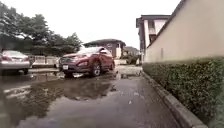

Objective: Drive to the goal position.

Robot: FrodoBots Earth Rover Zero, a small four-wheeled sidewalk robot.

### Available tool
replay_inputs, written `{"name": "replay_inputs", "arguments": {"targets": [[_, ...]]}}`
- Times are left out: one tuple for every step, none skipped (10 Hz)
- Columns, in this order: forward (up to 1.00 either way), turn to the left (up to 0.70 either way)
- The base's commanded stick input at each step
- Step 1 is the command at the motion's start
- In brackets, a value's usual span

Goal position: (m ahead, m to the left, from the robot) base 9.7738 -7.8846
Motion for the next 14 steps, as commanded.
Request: {"name": "replay_inputs", "arguments": {"targets": [[0.00, 0.00], [0.00, 0.00], [0.00, 0.00], [0.00, 0.00], [0.00, 0.00], [0.00, 0.00], [0.00, 0.00], [0.00, 0.00], [0.00, 0.00], [0.00, -0.37], [0.00, -0.70], [0.00, -0.70], [0.00, -0.70], [0.00, -0.70]]}}
